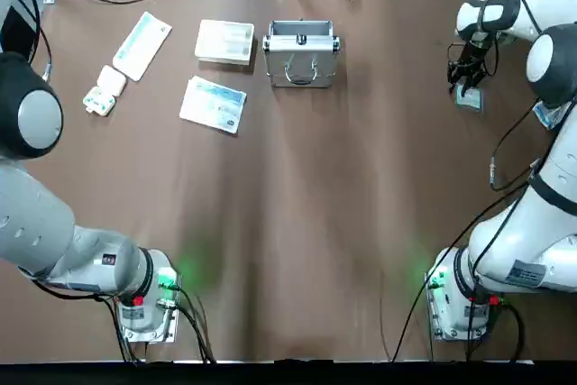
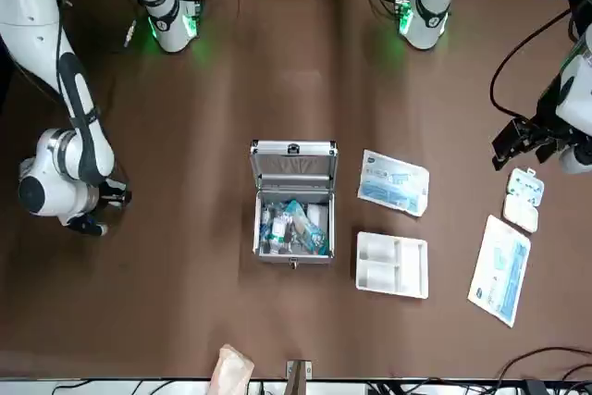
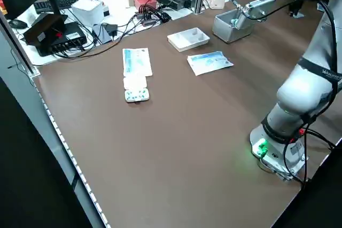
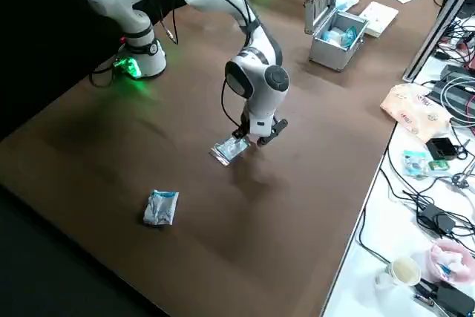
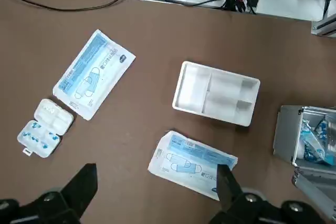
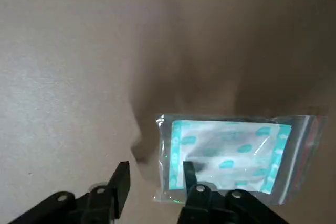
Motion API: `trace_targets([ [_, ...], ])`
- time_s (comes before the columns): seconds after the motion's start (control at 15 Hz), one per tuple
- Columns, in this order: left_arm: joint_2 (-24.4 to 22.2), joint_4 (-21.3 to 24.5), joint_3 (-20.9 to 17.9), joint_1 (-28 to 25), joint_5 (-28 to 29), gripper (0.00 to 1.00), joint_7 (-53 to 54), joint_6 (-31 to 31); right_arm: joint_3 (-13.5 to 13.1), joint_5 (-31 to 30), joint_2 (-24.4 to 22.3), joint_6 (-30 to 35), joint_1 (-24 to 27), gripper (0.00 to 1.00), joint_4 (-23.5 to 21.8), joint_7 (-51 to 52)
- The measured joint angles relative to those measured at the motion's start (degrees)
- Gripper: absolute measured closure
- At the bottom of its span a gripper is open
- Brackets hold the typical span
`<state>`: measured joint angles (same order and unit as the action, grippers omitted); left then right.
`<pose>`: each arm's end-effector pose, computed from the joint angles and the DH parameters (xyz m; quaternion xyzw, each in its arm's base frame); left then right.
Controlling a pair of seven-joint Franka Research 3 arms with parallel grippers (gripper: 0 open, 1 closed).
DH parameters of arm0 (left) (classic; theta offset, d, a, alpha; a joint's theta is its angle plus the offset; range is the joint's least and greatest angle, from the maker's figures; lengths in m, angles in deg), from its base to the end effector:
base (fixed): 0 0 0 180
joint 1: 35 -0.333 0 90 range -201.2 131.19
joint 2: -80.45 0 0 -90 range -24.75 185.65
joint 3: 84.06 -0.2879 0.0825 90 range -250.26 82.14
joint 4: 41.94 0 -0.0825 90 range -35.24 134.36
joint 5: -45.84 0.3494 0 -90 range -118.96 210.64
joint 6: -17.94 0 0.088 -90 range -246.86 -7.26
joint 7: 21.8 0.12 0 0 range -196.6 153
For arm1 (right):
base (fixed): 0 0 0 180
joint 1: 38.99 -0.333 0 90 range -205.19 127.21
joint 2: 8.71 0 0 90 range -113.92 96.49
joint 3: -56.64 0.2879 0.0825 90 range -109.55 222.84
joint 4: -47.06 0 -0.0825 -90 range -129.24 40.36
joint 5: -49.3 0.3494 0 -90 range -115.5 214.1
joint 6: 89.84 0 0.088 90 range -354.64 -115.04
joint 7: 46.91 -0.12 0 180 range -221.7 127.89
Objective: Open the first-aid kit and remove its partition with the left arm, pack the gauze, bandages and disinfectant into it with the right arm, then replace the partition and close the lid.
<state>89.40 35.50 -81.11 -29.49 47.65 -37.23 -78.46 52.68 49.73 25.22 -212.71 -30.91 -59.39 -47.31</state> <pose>0.5719 -0.0790 0.6062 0.9943 0.0608 0.0879 0.0065 0.5513 -0.1169 0.1691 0.9825 -0.1067 -0.1524 0.0017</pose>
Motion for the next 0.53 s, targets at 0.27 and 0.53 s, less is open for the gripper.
trace_targets([
  [0.27, 0.48, 0.25, 0.03, 0.03, 0.0, 0.0, -0.09, 0.01, 0.0, 0.0, 0.29, 0.12, 0.28, 0.6, 0.0, 0.0],
  [0.53, 0.51, 0.85, 0.2, 0.59, 0.0, 0.0, -0.1, 1.73, -0.01, 0.0, 0.74, 0.1, 0.5, 0.64, 0.0, 0.0],
])
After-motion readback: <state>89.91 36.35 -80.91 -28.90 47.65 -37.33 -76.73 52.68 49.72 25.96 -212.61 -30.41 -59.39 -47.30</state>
